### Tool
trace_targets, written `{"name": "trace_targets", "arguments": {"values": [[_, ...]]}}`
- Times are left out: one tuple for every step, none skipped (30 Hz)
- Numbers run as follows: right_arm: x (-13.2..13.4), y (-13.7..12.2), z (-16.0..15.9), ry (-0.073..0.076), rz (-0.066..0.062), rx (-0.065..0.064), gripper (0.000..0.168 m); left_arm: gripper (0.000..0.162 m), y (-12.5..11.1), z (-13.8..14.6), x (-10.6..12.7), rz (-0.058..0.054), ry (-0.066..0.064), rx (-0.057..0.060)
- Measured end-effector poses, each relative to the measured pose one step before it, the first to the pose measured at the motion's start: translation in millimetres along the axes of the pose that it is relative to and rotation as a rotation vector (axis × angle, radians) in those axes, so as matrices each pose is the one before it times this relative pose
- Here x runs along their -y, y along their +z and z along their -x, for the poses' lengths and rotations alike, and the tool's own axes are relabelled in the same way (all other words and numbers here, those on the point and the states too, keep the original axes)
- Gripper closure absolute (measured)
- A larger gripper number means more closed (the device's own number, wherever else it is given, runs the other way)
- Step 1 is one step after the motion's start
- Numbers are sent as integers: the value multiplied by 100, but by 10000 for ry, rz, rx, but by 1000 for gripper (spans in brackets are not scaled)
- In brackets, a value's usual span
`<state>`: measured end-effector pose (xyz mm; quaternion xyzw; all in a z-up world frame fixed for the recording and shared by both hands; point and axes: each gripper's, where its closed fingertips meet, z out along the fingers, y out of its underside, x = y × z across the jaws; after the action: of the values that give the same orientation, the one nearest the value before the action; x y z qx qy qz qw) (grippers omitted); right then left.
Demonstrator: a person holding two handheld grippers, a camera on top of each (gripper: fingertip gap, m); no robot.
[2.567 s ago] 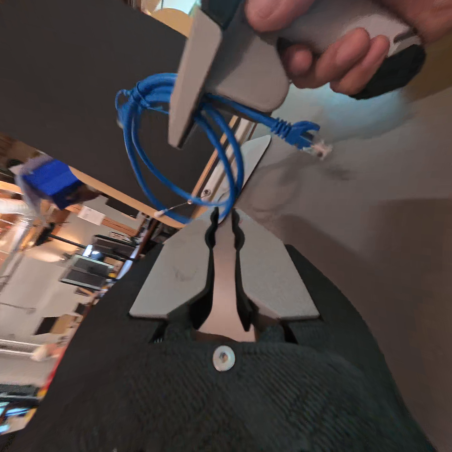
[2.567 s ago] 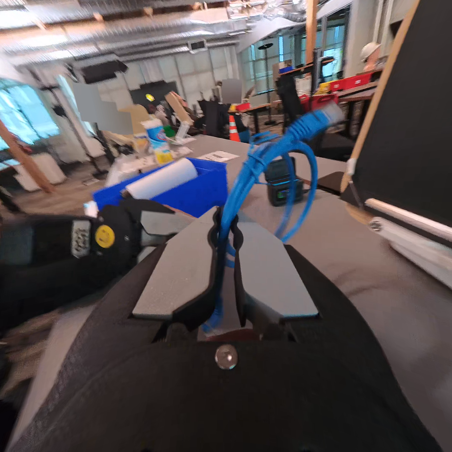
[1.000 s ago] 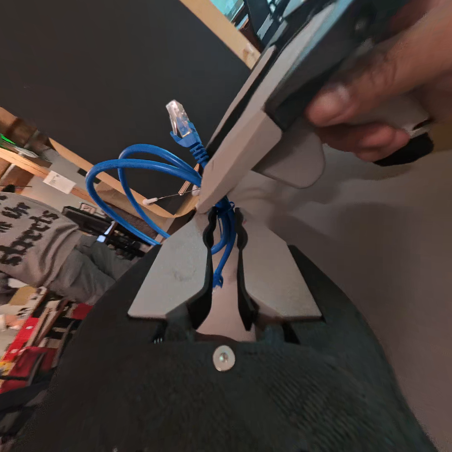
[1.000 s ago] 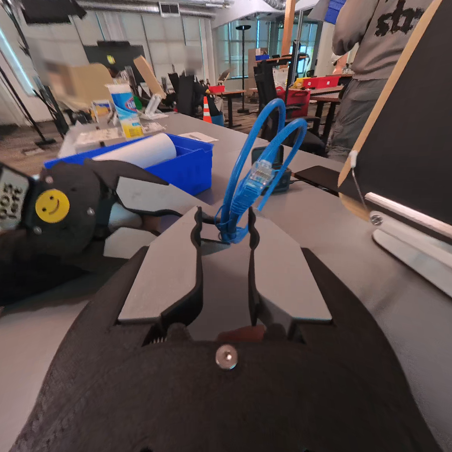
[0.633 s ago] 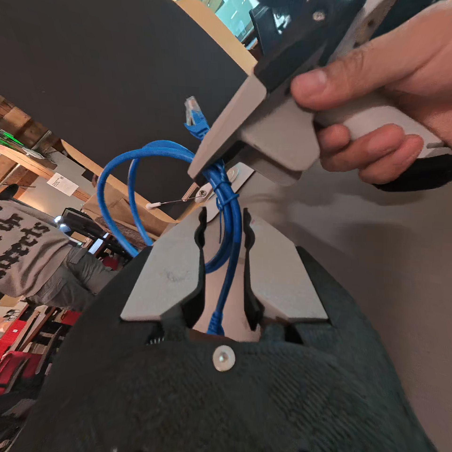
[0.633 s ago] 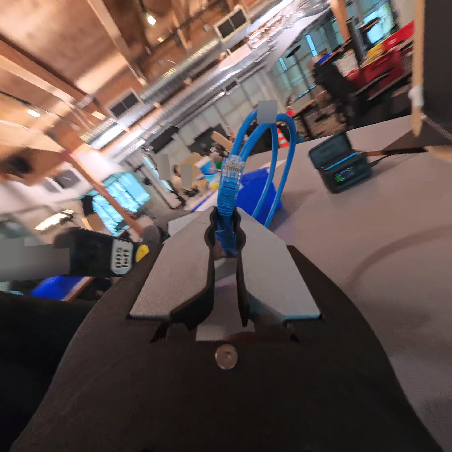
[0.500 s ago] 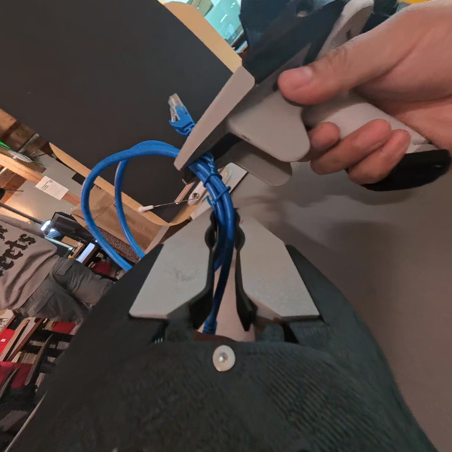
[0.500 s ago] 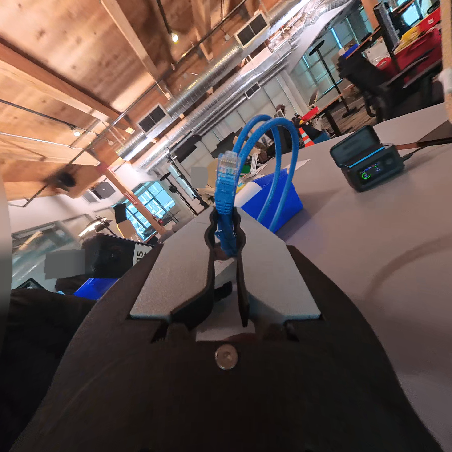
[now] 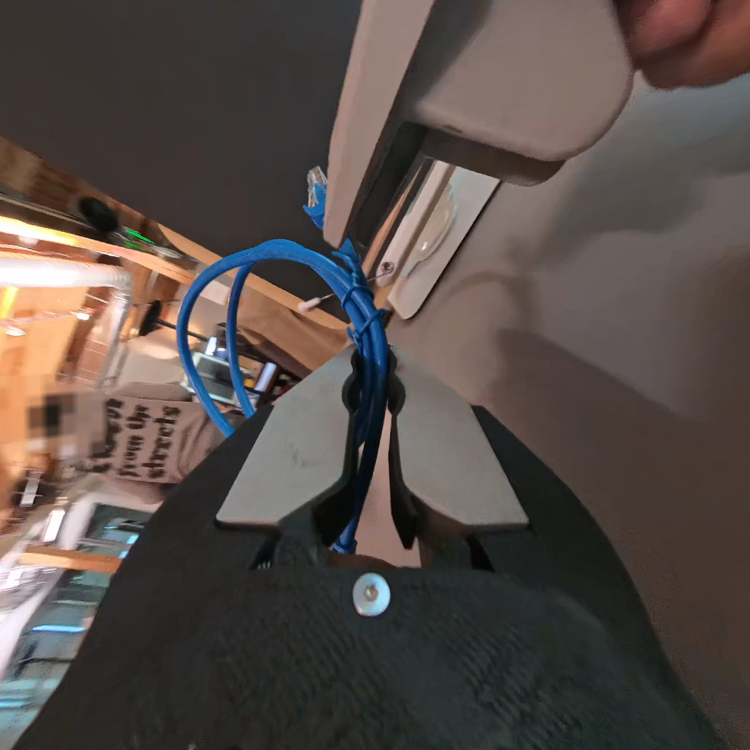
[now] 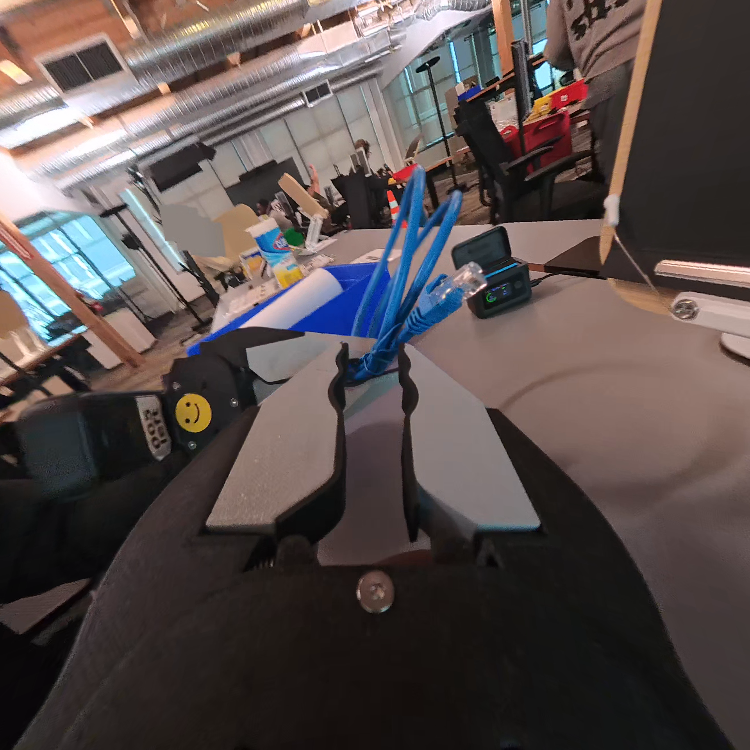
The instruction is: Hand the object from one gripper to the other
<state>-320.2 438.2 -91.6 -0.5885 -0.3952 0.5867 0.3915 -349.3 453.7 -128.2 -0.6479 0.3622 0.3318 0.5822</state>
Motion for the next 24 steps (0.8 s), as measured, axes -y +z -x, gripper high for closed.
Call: {"name": "trace_targets", "arguments": {"values": [[-155, 126, -75, -231, 83, -241, 148, 155, 21, 160, 25, 26, 426, 245], [-81, 96, -45, -198, 32, -192, 149, 155, -4, 98, 87, -26, 353, 180], [-55, 44, -132, -125, 6, -195, 150, 155, 4, 80, 62, -10, 218, 140], [5, 7, -194, -61, -36, -180, 153, 155, 10, -6, 22, 16, 107, 43], [28, -39, -198, -18, -48, -142, 158, 155, -9, 23, 79, -29, 77, 55], [-1, -49, -152, 20, -20, -63, 160, 155, -20, 76, 89, -43, 100, 77], [-34, -34, -9, 130, 3, 67, 160, 155, -16, 46, 28, -5, 142, 70], [-15, -16, -2, 177, -18, 82, 160, 155, 11, 23, 5, 13, 151, 71], [-10, -20, -37, 169, -28, 58, 160, 155, 12, 6, 29, 9, 150, 48], [0, 3, -36, 158, -38, 51, 160, 156, 15, 33, -2, 45, 113, 59], [24, 0, -24, 163, -52, 42, 160, 155, 20, -31, 19, 23, 70, 32], [1, 14, -21, 146, -32, 36, 159, 155, 15, -40, 20, 16, 62, 28], [-34, 18, -47, 124, -12, 15, 158, 155, 12, -39, 73, -10, 80, 30], [-85, 34, -130, 110, 6, -46, 159, 156, 3, -52, 66, 1, 106, 32], [-84, 34, -116, 120, -22, -33, 159, 156, 24, -52, -1, 67, 138, 43], [-72, 44, -90, 138, -36, -20, 159, 156, 43, -58, -64, 84, 124, 28], [-83, 35, -36, 99, -10, 23, 159, 156, 32, -73, -57, 50, 38, -16], [-68, 11, -15, 56, 25, 53, 160, 156, 34, -108, -36, -12, -158, -85], [-16, -31, 7, 63, 15, 87, 163, 156, 19, -102, -6, -70, -386, -147], [61, -54, 86, 114, -52, 168, 164, 156, -21, -82, 119, -155, -484, -197], [125, -84, 186, 199, -102, 269, 165, 156, -40, -132, 179, -210, -663, -257], [63, -55, 131, 193, -69, 246, 166, 156, -58, -185, 173, -195, -692, -337], [29, -30, 130, 63, -54, 182, 167, 156, -61, -68, 88, -92, -433, -225], [47, -19, 199, -143, -42, 142, 168, 155, -48, 18, 81, -69, -285, -105]]}}
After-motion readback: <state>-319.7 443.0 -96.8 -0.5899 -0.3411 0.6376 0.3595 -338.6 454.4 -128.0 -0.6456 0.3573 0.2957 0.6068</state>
